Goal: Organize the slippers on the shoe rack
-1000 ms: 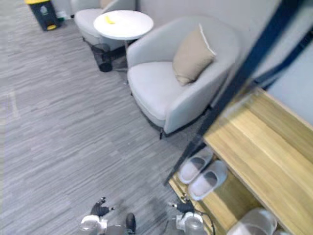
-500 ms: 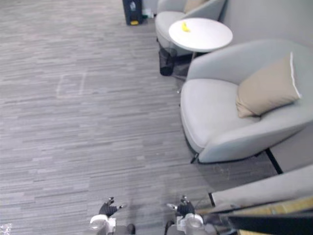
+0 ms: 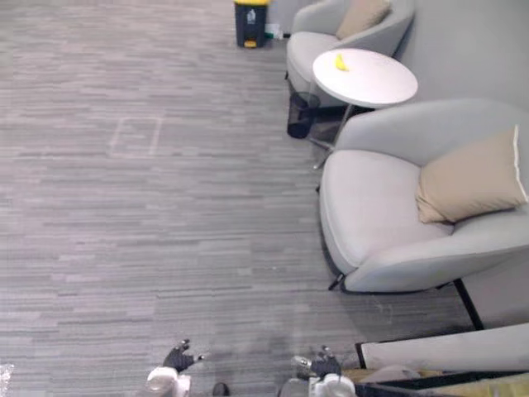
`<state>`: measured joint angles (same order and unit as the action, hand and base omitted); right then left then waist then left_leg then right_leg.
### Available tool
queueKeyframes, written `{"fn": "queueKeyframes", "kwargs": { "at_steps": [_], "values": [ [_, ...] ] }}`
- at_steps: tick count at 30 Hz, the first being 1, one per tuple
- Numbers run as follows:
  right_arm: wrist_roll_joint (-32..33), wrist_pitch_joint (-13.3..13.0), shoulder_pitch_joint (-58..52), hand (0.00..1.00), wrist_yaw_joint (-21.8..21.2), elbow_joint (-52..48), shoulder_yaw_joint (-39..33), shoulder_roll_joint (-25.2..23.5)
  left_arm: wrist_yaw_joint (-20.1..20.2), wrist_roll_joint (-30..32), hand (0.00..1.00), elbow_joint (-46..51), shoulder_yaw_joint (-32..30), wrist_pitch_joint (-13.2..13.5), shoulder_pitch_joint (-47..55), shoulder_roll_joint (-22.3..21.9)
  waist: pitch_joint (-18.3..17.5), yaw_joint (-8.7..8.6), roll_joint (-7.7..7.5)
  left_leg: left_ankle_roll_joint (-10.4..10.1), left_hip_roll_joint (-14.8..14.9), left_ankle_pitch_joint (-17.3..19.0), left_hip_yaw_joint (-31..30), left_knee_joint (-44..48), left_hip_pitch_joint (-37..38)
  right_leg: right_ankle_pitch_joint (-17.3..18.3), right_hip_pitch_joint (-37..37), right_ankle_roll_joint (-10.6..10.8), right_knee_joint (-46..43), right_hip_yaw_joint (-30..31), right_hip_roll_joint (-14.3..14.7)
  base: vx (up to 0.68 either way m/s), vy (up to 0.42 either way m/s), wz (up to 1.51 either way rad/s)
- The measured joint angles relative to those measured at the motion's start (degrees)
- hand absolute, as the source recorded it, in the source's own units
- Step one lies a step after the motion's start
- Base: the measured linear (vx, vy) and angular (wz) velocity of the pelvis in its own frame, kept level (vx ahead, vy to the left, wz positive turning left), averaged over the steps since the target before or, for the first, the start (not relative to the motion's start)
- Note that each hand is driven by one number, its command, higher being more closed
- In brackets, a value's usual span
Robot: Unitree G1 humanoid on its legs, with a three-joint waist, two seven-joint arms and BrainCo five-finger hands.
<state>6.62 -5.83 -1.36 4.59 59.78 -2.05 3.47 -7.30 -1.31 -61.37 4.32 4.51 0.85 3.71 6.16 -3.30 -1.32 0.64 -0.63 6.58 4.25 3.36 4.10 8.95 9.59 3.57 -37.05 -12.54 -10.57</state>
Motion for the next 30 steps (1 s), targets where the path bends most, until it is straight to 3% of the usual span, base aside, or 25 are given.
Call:
{"fn": "queueKeyframes", "kwargs": {
  "at_steps": [2, 3, 4, 6, 7, 8, 9, 11, 12, 14, 15, 18, 20, 21, 23, 24, 25, 27, 30],
  "values": [
    [-0.08, -0.05, 0.51, 0.0, -0.05, -0.25, 0.09, -0.88, -0.09, -0.02, 0.0, 0.01, -1.15, 0.04, -0.79, 1.25, 0.53, 0.21, -1.41, 0.96, -0.55, 0.34, -3.22, -1.37, 0.41, 4.15, 1.63, 0.1, 1.55, 5.11, 3.06, 0.01, -0.063, 0.84],
    [-0.2, -0.04, 0.75, 0.0, -0.12, -0.25, 0.41, -0.9, -0.07, -0.04, 0.0, -0.09, -1.35, -0.06, -0.11, 1.55, 0.59, 0.34, -1.41, 1.12, -0.4, 0.52, -4.45, -1.36, 0.37, 4.67, 2.19, 0.0, 4.59, 6.49, 4.97, -0.02, -0.116, 0.72],
    [-0.22, -0.19, 1.46, 0.0, -0.07, -0.25, 0.66, -0.77, -0.05, -0.05, 0.0, -0.06, -2.82, -0.22, 0.19, 1.46, 0.79, 0.25, -1.09, 1.18, 0.07, 1.0, -6.44, -1.27, 0.14, 4.49, 2.45, -0.32, 10.34, 8.09, 7.69, -0.01, -0.1, 0.58],
    [-0.11, -0.17, 1.55, 0.0, -0.03, -0.22, 1.37, -0.76, -0.07, -0.04, 0.0, -0.06, -3.54, -0.23, 0.03, 1.43, 1.03, 0.26, -1.42, 0.42, 0.16, 1.52, -8.48, -1.09, 0.07, 2.73, 2.25, -0.95, 17.97, 10.48, 9.67, 0.02, -0.117, 0.6],
    [0.09, -0.18, 1.59, 0.0, -0.01, -0.31, 2.31, -0.81, -0.05, -0.04, 0.0, -0.05, -3.51, -0.23, -0.09, 1.52, 1.35, 0.22, -1.98, -0.38, -0.29, 2.04, -9.55, -0.76, -0.14, 0.2, 1.13, -1.59, 20.94, 11.5, 9.8, 0.04, -0.189, 0.77],
    [0.18, -0.17, 1.59, 0.0, -0.06, -0.32, 2.65, -1.01, 0.08, 0.0, 0.0, -0.05, -3.47, -0.22, -0.34, 1.56, 1.62, -0.01, -2.4, -1.25, -0.3, 3.3, -11.14, 0.65, 0.03, -0.64, 0.38, -3.84, 20.13, 10.44, 9.82, 0.12, -0.244, 0.78],
    [0.18, -0.13, 1.58, 0.0, -0.06, -0.27, 2.79, -0.56, 0.16, 0.01, 0.0, 0.12, -4.56, -0.18, -0.43, 0.79, 1.44, 0.44, -1.72, -2.58, 0.95, 4.61, -11.92, 2.2, -0.09, 1.13, -0.31, -4.13, 19.65, 8.51, 10.39, 0.16, -0.243, 0.58],
    [0.16, -0.13, 1.85, 0.0, 0.06, -0.37, 2.77, -0.46, 0.11, -0.01, 0.0, 0.46, -6.37, -0.15, -0.23, -0.15, 1.57, 0.49, -0.95, -4.34, 2.18, 5.64, -12.37, 5.3, -0.61, 1.22, -2.03, -4.24, 21.07, 6.32, 10.96, 0.24, -0.17, 0.5],
    [0.13, -0.12, 1.78, 0.0, 0.11, -0.42, 2.81, -0.51, 0.15, -0.01, 0.0, 1.35, -8.06, -0.21, -0.06, -0.91, 2.02, 0.22, -0.6, -6.91, 3.18, 7.75, -11.44, 12.02, -3.51, 0.58, -3.95, -5.47, 22.41, 4.57, 11.64, 0.25, -0.15, 0.62],
    [0.14, 0.0, 1.73, 0.0, 0.16, -0.64, 3.33, -0.78, 0.12, 0.01, 0.0, 3.43, -10.48, -0.17, -0.06, -2.23, 2.32, 1.06, -0.59, -10.11, 5.07, 9.76, -6.97, 23.27, -7.9, 0.68, -7.14, -6.09, 24.08, 3.05, 12.52, 0.24, -0.125, 0.46],
    [0.11, 0.02, 1.67, 0.0, 0.16, -1.01, 5.03, -0.91, 0.08, 0.0, 0.0, 4.45, -12.26, -0.05, -0.1, -2.91, 2.64, 2.12, -0.34, -10.16, 7.39, 10.23, -1.67, 32.15, -11.01, 1.34, -9.97, -7.16, 25.31, 1.98, 12.71, 0.24, -0.075, 0.32],
    [0.11, 0.05, 1.43, 0.0, 0.12, -1.59, 5.95, -1.28, 0.04, -0.01, 0.0, 4.74, -12.37, 0.16, -0.22, -3.54, 2.93, 3.11, -0.09, -7.0, 12.29, 11.85, 8.35, 36.59, -14.06, 1.46, -15.45, -7.31, 28.91, 0.31, 12.08, 0.24, 0.009, 0.34],
    [0.1, 0.14, 1.94, 0.0, 0.17, -1.25, 6.87, -1.27, 0.0, -0.03, 0.0, 4.66, -12.3, 0.18, -0.77, -3.44, 3.08, 3.62, 0.36, -5.34, 11.78, 11.2, 9.32, 30.87, -17.23, 1.7, -16.99, -6.41, 31.02, -0.73, 10.09, 0.23, 0.153, 0.34],
    [0.07, 0.13, 2.19, 0.0, 0.15, -0.98, 6.9, -1.31, -0.08, -0.05, 0.0, 4.56, -12.23, 0.18, -1.06, -3.27, 3.09, 3.62, 0.36, -4.21, 10.7, 9.56, 9.1, 25.65, -18.81, 1.88, -17.35, -5.46, 31.81, -1.55, 8.67, 0.23, 0.209, 0.43],
    [-0.11, 0.15, 2.49, 0.0, 0.22, 0.0, 7.11, -0.86, -0.22, -0.21, 0.0, 4.46, -12.06, 0.18, -1.32, -3.19, 3.15, 3.93, 0.89, -4.17, 8.5, 3.47, 7.13, 15.0, -20.57, 2.59, -18.25, -3.12, 32.93, -2.47, 6.87, 0.27, 0.265, 0.35],
    [-0.56, 0.16, 2.51, 0.0, 0.39, 0.15, 7.36, -0.72, -0.27, -0.56, 0.0, 4.35, -11.75, 0.23, -1.27, -2.83, 3.24, 4.21, 1.2, -4.6, 7.64, -2.88, 5.98, 12.37, -20.07, 3.31, -19.09, -1.58, 33.22, -2.46, 6.44, 0.34, 0.294, 0.23],
    [-1.51, 0.17, 2.82, 0.0, 0.52, 1.54, 7.87, -1.08, -0.3, -0.77, 0.0, 3.73, -11.64, 0.19, -1.54, -1.82, 2.99, 4.33, 0.03, -3.01, 5.5, -4.18, 6.24, 11.83, -19.32, 4.08, -19.84, -0.38, 33.22, -2.34, 4.44, 0.42, 0.319, 0.23],
    [-2.18, 0.28, 3.17, 0.0, 0.16, 2.13, 7.91, -1.5, -0.32, -1.11, 0.0, 2.81, -11.7, 0.09, -2.27, -0.56, 3.38, 4.32, -1.24, -1.8, 3.7, -0.52, 6.23, 14.46, -20.02, 3.84, -19.21, 0.06, 30.48, -1.24, 2.44, 0.34, 0.243, 0.18],
    [-2.18, 0.66, 2.94, 0.0, 0.04, 1.92, 6.54, -1.39, -0.29, -1.14, 0.0, 2.04, -12.12, -0.01, -1.4, -0.19, 3.4, 5.11, -1.49, -0.28, 1.63, 3.4, 6.59, 14.74, -14.53, 2.73, -12.19, 1.77, 7.39, 4.36, -1.29, 0.4, 0.288, 0.06]
  ]
}}
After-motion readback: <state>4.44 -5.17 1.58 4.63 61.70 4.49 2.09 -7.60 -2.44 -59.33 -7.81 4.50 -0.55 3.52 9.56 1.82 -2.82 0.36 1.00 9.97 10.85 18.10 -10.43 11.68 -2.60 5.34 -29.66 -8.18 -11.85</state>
